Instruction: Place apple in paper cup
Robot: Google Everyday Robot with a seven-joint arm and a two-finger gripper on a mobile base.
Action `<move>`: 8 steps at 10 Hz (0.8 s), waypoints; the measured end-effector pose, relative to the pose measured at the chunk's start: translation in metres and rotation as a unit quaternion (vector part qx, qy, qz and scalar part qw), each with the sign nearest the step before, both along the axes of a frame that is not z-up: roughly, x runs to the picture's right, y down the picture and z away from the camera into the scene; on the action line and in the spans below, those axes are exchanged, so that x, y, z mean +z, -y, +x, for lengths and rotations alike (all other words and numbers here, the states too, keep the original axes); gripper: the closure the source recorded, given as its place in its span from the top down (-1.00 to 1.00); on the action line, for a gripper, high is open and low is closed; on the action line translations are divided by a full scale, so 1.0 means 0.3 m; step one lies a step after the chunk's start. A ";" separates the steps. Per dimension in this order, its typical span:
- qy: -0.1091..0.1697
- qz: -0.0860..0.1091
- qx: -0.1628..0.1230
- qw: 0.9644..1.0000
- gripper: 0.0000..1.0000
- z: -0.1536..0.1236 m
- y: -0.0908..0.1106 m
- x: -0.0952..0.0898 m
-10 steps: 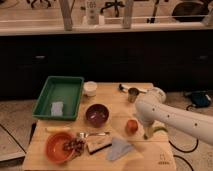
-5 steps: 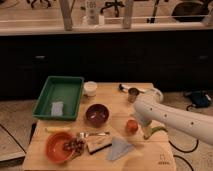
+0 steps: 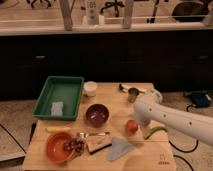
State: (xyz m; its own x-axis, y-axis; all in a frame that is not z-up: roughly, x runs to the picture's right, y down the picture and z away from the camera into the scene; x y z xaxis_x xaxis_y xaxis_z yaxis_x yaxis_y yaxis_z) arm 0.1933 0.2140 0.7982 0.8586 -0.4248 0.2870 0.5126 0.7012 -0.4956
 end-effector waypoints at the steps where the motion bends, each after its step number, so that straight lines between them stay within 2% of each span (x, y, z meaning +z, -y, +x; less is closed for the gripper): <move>1: 0.004 0.000 -0.001 1.000 0.60 -0.003 -0.004 0.005; 8: 0.021 -0.001 -0.002 1.000 0.60 -0.007 -0.031 0.033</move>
